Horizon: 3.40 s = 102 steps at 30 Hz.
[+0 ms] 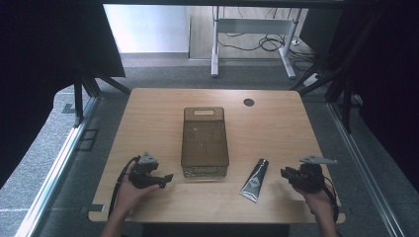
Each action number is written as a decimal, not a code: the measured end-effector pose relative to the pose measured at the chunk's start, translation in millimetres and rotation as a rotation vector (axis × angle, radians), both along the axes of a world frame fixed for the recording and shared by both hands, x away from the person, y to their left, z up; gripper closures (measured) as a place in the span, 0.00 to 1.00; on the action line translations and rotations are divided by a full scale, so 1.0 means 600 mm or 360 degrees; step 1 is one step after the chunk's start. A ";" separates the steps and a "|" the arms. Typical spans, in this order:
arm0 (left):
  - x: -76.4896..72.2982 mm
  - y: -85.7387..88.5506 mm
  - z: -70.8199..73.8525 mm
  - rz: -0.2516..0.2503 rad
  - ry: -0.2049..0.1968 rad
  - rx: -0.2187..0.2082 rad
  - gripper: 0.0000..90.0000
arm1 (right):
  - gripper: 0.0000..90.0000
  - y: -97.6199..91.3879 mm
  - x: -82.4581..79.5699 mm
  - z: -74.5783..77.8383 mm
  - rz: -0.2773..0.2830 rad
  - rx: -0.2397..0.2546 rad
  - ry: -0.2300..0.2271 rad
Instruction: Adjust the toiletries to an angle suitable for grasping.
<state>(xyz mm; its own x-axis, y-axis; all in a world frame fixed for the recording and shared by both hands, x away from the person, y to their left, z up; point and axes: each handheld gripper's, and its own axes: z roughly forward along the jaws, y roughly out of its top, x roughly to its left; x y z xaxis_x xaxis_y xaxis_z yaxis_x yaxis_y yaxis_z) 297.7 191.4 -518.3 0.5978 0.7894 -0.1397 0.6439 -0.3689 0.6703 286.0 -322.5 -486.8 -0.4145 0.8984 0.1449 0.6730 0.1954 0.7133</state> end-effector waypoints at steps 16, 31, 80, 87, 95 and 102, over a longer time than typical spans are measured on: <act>0.001 0.005 0.001 -0.0010 0.0027 -0.0039 0.27 | 0.97 0.125 0.037 0.070 0.0411 -0.0250 0.0108; 0.000 0.002 0.002 -0.0039 0.0031 -0.0040 0.27 | 1.00 0.229 0.070 0.047 0.0651 -0.0449 0.0385; -0.001 -0.012 -0.003 -0.0075 0.0051 -0.0012 0.26 | 1.00 0.222 0.040 -0.020 0.0696 -0.0564 0.0610; 0.000 -0.010 -0.003 -0.0073 0.0055 -0.0004 0.26 | 1.00 0.199 0.028 -0.018 0.0646 -0.0558 0.0611; 0.002 -0.012 -0.008 -0.0079 0.0072 0.0011 0.26 | 1.00 0.179 0.020 -0.016 0.0609 -0.0565 0.0600; 0.001 -0.011 -0.007 -0.0069 0.0067 0.0001 0.26 | 0.98 0.172 0.019 -0.012 0.0593 -0.0534 0.0587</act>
<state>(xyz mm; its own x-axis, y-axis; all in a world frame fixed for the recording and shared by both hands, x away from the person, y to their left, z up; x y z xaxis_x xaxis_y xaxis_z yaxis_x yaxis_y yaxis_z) 298.2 185.0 -522.4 0.6252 0.7628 -0.1652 0.6548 -0.3975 0.6428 297.3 -219.3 -494.0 -0.6854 0.7245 0.0732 0.7068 0.6378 0.3061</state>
